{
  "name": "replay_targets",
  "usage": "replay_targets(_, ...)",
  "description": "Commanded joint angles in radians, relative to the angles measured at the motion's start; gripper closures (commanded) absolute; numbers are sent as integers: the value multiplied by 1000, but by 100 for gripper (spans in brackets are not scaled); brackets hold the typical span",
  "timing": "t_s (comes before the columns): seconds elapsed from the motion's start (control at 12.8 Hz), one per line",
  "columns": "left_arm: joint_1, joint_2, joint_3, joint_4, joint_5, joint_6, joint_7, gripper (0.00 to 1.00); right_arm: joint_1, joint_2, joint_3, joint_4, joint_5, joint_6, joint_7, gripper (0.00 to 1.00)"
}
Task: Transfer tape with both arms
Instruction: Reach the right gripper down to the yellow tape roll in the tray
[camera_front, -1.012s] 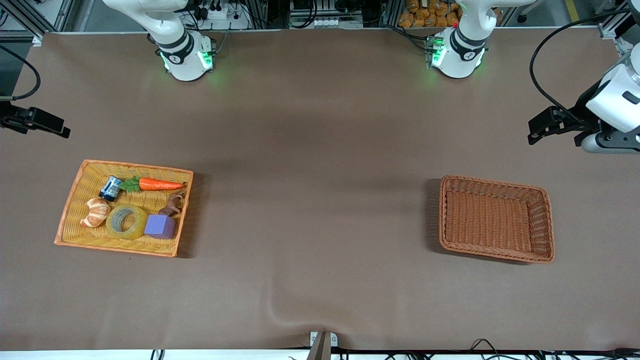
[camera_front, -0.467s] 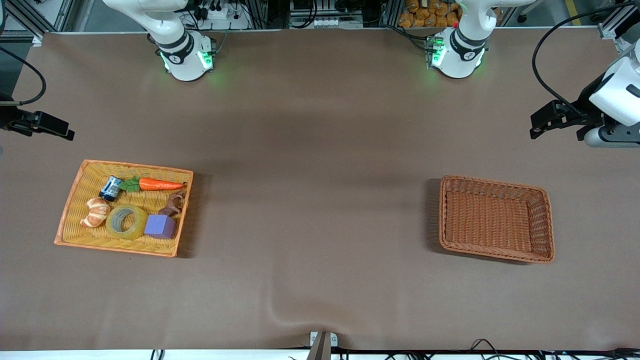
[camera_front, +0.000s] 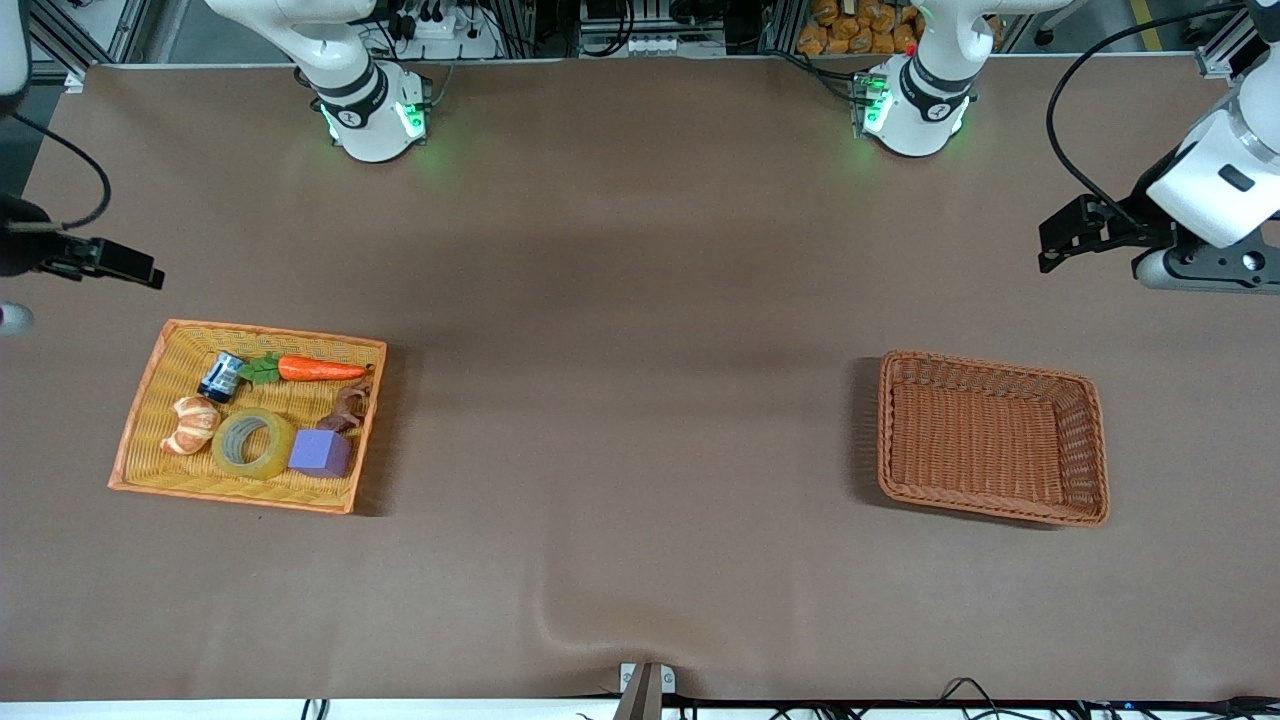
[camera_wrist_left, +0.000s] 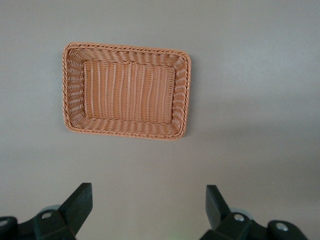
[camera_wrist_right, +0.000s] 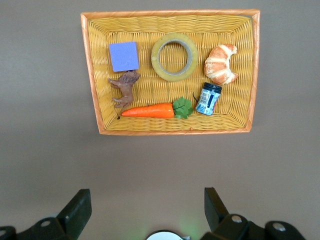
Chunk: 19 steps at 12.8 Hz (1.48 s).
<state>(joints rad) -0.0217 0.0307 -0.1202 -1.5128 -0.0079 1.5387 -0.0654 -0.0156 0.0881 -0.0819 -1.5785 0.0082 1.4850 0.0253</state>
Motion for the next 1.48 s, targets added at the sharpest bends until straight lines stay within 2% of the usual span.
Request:
replay_targets(0.0,8,-3,-3,8,-14,-22,4,0,-33,74,8,18,4,24,-5,0)
replay_targets(0.16,8,-6,-3,9,-12,-40,4,0,-73,143,8,31,16,89,-7,0)
replay_targets(0.62,6,-9,-4,9,-12,-63,4,0,-37,300,10,35,-4,305,4,0)
replay_targets(0.86,6,-11,-6,9,-14,-68,6,0,-44,396,10,35,-5,366,-11,0)
replay_targets(1.01,5,-11,-6,9,-15,-69,6,0,-58,438,11,35,10,458,-10,0)
replay_targets(1.17,6,-11,-12,9,-12,-81,6,0,-75,469,11,35,3,488,-15,0)
replay_targets(1.25,6,-11,-12,9,-3,-83,6,0,-72,531,11,38,1,542,-53,0)
replay_targets(1.4,6,-11,-12,9,2,-83,4,0,-66,562,11,54,-2,635,-199,0)
